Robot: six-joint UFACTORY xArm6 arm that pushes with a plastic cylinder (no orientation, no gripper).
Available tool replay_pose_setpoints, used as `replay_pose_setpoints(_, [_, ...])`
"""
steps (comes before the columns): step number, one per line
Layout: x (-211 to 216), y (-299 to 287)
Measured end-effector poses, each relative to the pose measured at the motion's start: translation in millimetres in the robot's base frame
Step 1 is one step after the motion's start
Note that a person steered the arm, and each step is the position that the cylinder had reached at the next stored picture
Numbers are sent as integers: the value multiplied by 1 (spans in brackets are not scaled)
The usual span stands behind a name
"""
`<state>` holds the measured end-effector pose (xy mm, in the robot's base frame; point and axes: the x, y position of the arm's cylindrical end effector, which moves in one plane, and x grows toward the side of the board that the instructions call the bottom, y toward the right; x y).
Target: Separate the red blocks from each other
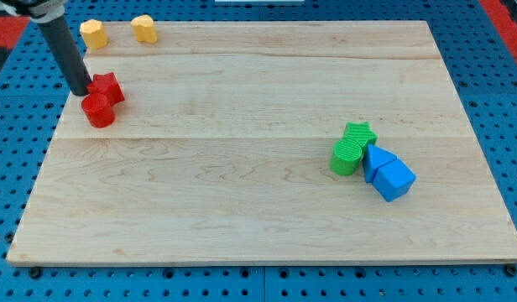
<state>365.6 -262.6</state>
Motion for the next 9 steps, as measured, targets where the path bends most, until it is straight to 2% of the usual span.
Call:
replay_pose_setpoints(1, [15,13])
replay_pose_setpoints(3, [34,121])
replay_pose_setpoints(4, [23,75])
replay_pose_setpoints(5, [29,35])
replay_pose_setpoints(6, [80,50])
replay_pose_setpoints(7, [91,121])
replay_pose_setpoints(8, [87,129])
replay_pose_setpoints(9, [76,105])
